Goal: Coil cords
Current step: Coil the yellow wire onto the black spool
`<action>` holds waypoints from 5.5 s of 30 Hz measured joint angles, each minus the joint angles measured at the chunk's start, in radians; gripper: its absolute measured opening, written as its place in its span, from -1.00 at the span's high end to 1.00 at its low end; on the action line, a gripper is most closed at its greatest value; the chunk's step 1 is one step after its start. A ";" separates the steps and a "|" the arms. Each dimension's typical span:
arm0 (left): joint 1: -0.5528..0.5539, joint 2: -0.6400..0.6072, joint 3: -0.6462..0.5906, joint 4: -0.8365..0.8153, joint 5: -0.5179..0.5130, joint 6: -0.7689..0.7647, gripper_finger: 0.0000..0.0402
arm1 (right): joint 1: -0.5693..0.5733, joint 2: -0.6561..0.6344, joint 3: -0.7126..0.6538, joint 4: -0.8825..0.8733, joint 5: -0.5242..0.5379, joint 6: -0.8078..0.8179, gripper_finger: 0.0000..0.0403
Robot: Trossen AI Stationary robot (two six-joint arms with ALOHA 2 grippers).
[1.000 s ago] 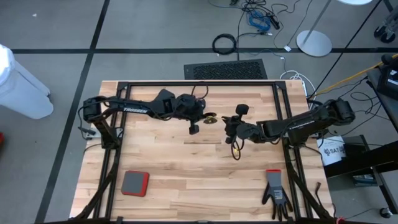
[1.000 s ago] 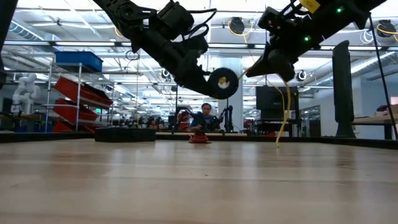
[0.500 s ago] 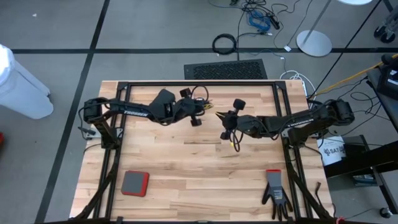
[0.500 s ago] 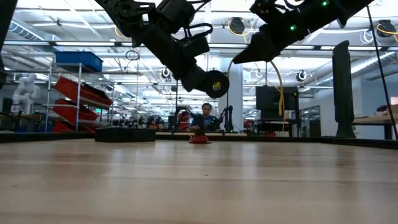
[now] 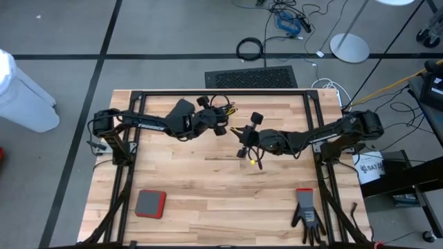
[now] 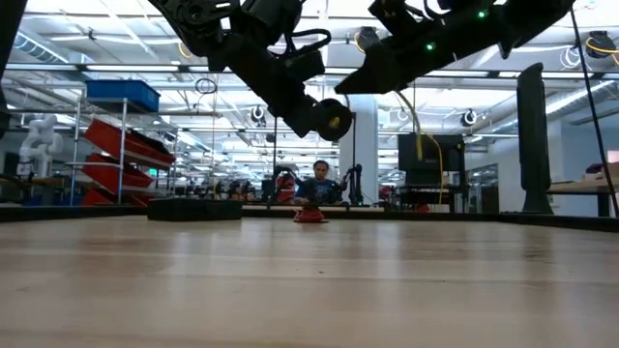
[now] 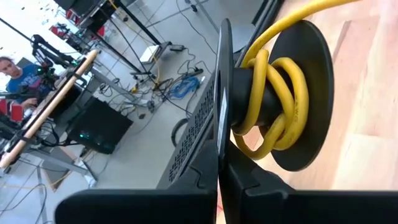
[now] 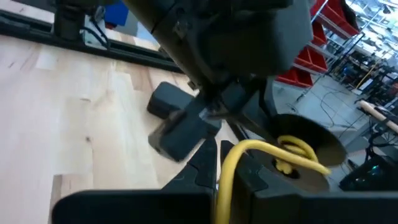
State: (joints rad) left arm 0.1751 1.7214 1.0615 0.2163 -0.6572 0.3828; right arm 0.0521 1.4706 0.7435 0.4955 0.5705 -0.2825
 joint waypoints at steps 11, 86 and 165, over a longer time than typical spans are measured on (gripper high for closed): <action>0.000 0.021 0.000 0.002 -0.005 -0.013 1.00 | 0.000 0.065 0.129 -0.098 0.007 -0.011 0.96; 0.123 0.021 0.001 0.405 0.627 -0.527 1.00 | 0.331 0.327 -0.162 0.255 0.162 0.412 0.96; -0.013 0.021 -0.007 0.369 0.402 -0.160 1.00 | -0.018 0.092 -0.087 0.678 -0.218 0.424 0.55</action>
State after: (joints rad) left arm 0.1619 1.7420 1.0546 0.5850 -0.2556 0.2230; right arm 0.0338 1.5623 0.6565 1.1731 0.3523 0.1412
